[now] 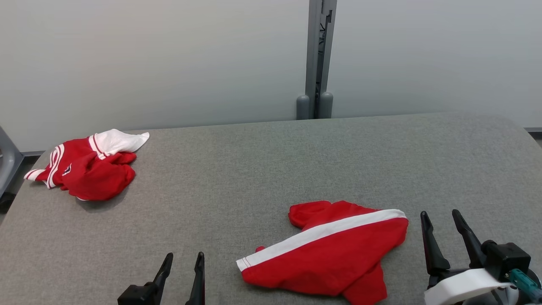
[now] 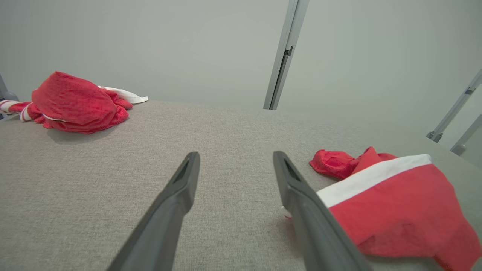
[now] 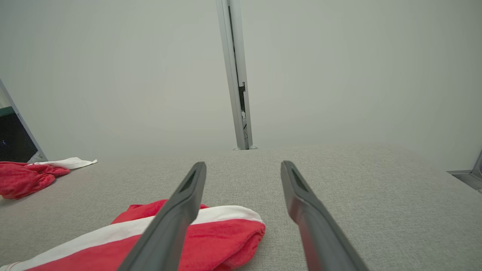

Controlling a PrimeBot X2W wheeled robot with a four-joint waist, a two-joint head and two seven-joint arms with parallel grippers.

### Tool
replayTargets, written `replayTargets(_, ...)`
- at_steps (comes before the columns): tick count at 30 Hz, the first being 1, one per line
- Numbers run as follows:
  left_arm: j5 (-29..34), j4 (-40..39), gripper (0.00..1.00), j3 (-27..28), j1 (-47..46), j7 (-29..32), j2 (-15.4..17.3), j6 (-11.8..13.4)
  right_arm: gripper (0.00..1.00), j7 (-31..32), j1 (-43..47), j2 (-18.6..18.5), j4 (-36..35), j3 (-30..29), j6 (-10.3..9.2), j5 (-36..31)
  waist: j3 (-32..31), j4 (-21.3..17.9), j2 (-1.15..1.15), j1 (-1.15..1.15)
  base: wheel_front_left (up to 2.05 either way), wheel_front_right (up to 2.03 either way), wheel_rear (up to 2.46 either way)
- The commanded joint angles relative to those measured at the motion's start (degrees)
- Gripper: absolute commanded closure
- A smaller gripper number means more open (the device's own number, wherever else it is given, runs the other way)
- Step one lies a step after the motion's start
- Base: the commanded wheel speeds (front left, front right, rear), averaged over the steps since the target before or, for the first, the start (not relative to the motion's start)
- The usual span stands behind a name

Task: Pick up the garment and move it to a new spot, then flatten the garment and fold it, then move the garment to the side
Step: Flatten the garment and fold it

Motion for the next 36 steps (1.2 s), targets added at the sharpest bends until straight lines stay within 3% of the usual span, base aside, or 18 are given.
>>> replayTargets(1,0.39,0.32,0.00,0.28,0.16,0.00,0.17,-0.33,0.00,-0.03,0.07,-0.33,0.20,-0.03,0.01,0.15,0.02,-0.06,0.00,0.00,0.00,0.00,0.00)
replayTargets(8,-0.04,2.63,0.00,-0.96,-1.56,0.57,-0.61,-2.23,0.00,-0.03,-0.20,-0.33,0.48,-0.21,0.01,-0.16,0.26,-0.36,0.00,0.00,0.00,0.00,0.00)
replayTargets(19,-6.64,7.90,0.00,-5.28,-6.45,11.98,-3.11,-6.35,0.00,-0.03,-1.02,-0.33,1.30,0.03,0.01,-0.32,1.19,-1.36,0.00,0.00,0.00,0.00,0.00)
replayTargets(27,-14.74,12.27,0.00,-4.07,-10.31,20.88,-3.87,-3.93,0.00,-0.03,-1.28,-0.33,1.64,-0.01,0.01,-0.34,2.19,-2.61,0.00,0.00,0.00,0.00,0.00)
replayTargets(36,-21.43,12.08,0.00,-4.65,-12.29,24.51,-4.01,-3.00,0.00,-0.03,-1.57,-0.33,1.87,-0.32,0.01,-0.49,2.68,-3.81,0.00,0.00,0.00,0.00,0.00)
